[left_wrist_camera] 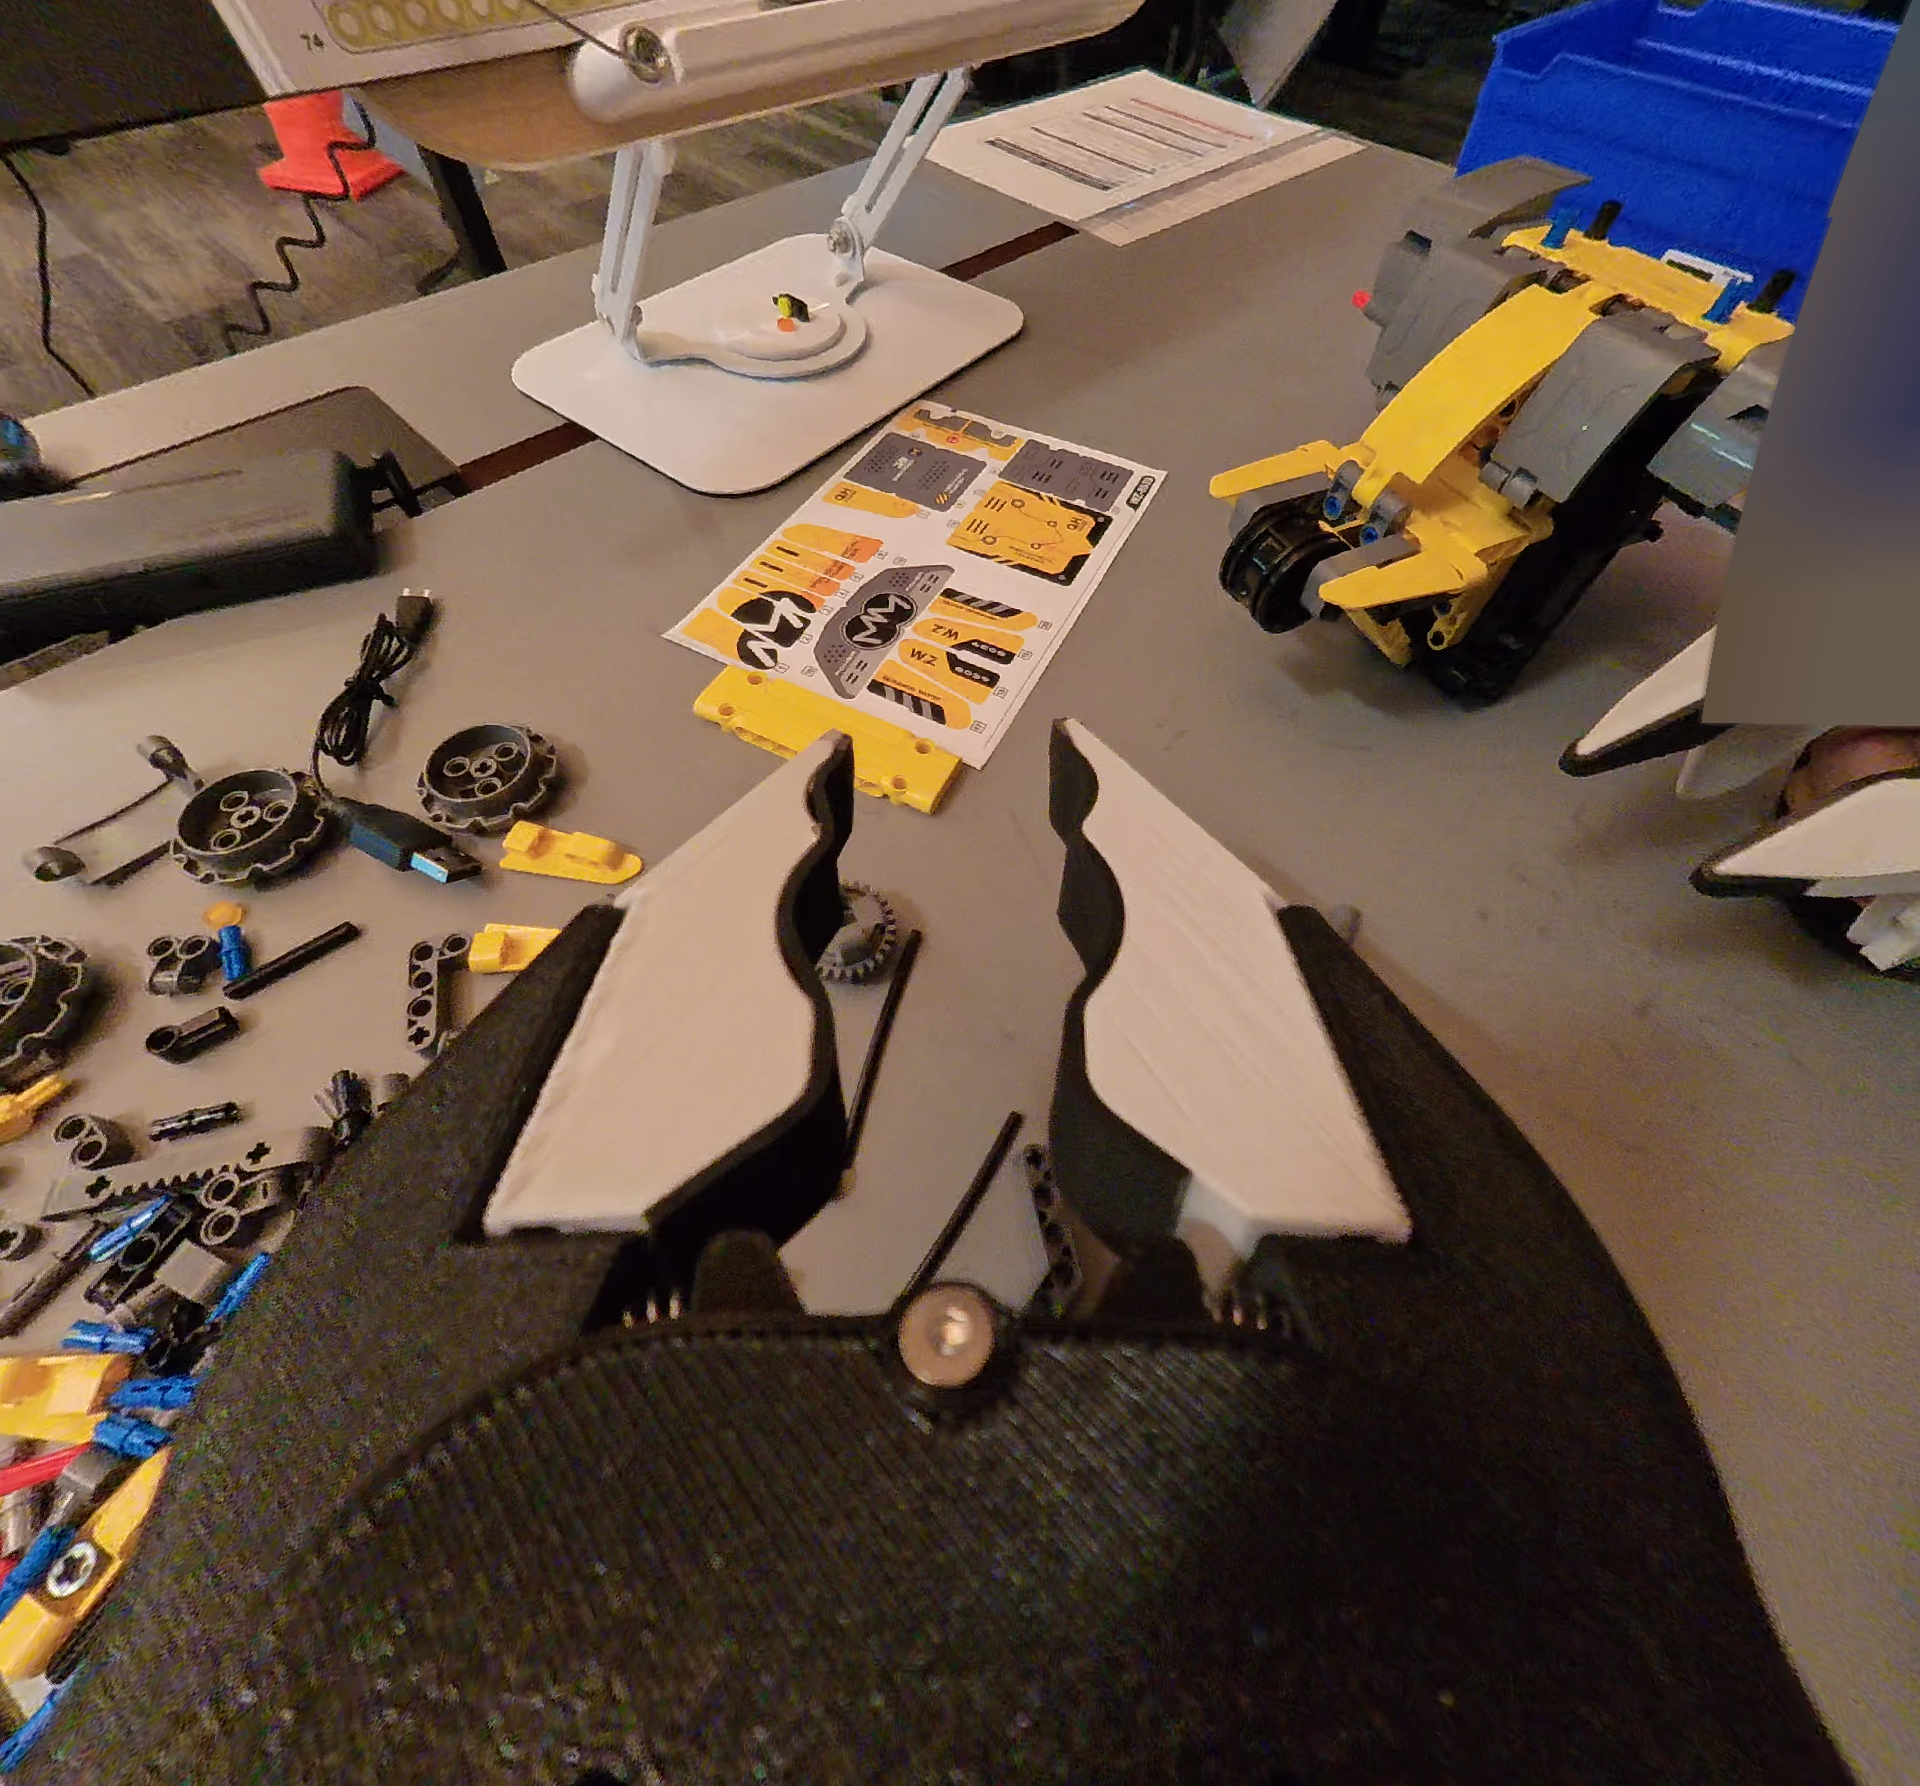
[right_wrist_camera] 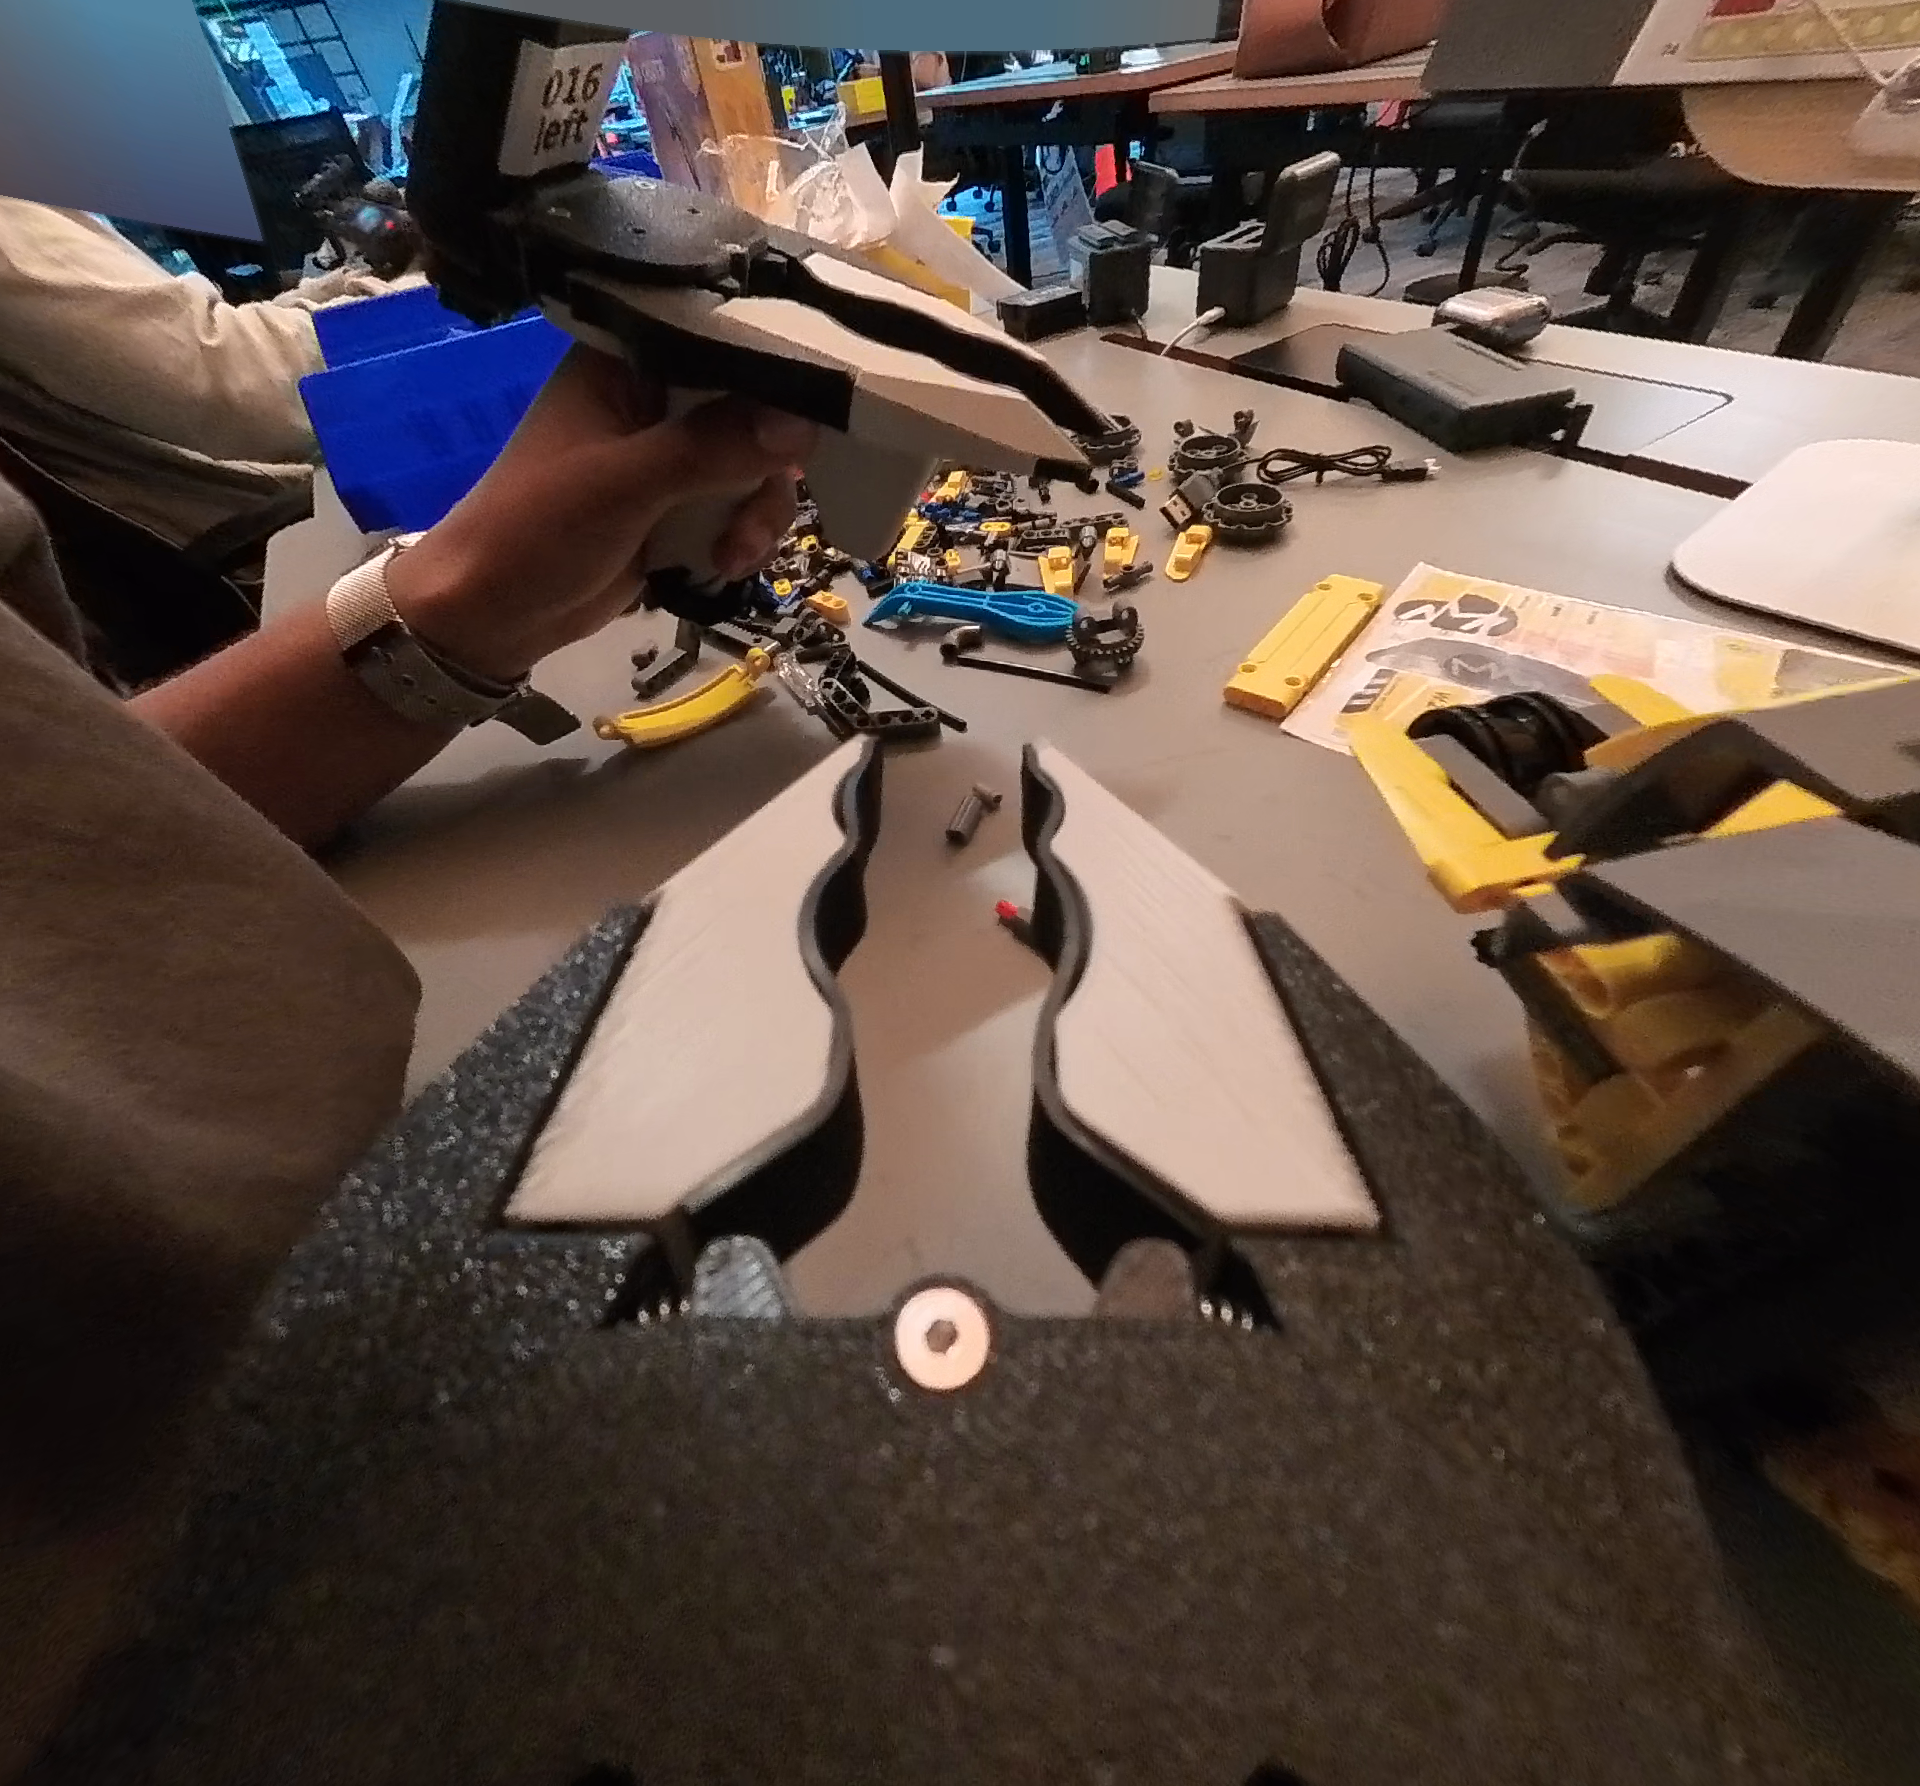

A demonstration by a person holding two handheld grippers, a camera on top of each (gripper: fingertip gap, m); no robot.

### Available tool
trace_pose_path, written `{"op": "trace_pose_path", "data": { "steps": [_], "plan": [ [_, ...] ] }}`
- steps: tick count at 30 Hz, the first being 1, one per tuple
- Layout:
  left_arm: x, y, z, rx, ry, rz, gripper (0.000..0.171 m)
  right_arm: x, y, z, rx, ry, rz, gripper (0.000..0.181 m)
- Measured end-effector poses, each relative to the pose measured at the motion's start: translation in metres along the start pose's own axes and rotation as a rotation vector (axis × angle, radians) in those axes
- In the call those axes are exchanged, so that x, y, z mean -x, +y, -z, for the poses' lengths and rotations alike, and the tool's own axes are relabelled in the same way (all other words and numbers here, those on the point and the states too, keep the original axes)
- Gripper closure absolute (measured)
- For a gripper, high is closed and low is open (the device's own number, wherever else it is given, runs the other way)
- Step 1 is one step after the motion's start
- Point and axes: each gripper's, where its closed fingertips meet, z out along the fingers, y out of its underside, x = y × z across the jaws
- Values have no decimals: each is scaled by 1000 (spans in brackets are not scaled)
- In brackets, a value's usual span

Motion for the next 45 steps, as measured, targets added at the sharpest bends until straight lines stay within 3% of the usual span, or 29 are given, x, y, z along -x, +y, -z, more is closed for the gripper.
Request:
{"op": "trace_pose_path", "data": {
  "steps": [10, 16, 20, 24, 26, 29, 37, 45],
  "plan": [
    [-6, 0, -3, 0, 30, 10, 133, -4, -3, 4, -20, 26, 13, 155],
    [3, -10, 8, -37, -23, -4, 133, -2, -2, 2, -12, 13, 15, 155],
    [38, -27, 33, -130, -235, 9, 118, 2, -2, 3, -14, 26, 62, 153],
    [71, -47, 77, -278, -375, 110, 122, 1, 0, 5, 3, 68, 118, 152],
    [71, -51, 86, -327, -322, 151, 151, 1, 0, 5, 5, 76, 125, 152],
    [72, -48, 88, -346, -224, 246, 167, 2, 1, 4, 13, 72, 127, 151],
    [92, -55, 116, -483, -250, 326, 163, 3, 10, 1, 67, 102, 154, 141],
    [85, -42, 92, -374, -241, 287, 150, 4, 11, 2, 70, 107, 156, 141]
  ]
}}
